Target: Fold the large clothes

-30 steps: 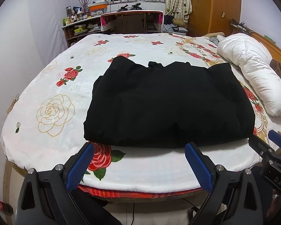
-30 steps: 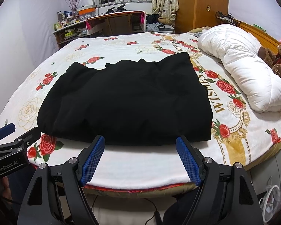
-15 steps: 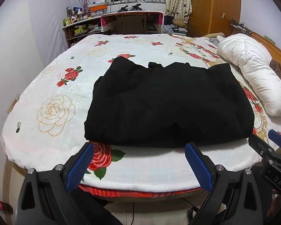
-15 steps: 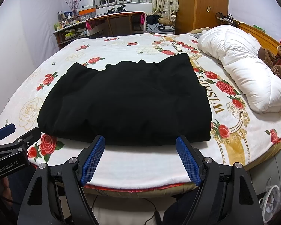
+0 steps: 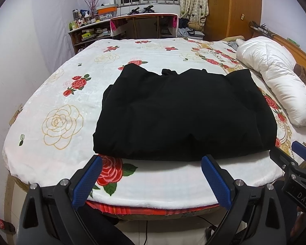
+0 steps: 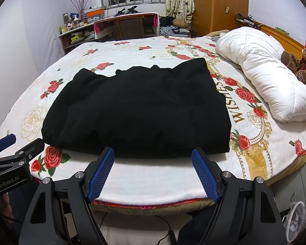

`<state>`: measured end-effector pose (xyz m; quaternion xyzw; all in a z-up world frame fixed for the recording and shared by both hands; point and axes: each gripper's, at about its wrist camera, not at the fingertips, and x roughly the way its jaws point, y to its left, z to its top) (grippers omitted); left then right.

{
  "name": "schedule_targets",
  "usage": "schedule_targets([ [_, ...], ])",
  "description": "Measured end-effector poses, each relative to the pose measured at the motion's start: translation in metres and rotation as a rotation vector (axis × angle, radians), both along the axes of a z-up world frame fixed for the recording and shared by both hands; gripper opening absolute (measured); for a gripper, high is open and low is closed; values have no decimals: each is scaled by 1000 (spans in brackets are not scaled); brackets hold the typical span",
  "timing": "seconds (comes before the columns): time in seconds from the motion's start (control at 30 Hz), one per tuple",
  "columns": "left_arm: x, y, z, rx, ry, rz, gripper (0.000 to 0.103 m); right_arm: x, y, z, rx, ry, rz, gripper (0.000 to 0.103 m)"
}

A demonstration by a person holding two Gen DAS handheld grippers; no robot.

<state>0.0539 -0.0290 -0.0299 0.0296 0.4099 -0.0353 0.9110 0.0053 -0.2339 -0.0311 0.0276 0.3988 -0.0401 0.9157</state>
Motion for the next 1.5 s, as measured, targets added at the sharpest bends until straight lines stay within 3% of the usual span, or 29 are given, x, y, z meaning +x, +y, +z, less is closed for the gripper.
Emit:
schedule_targets([
  [1.5, -1, 5, 3, 27, -13, 6, 99, -1, 0, -1, 1, -1, -1, 78],
])
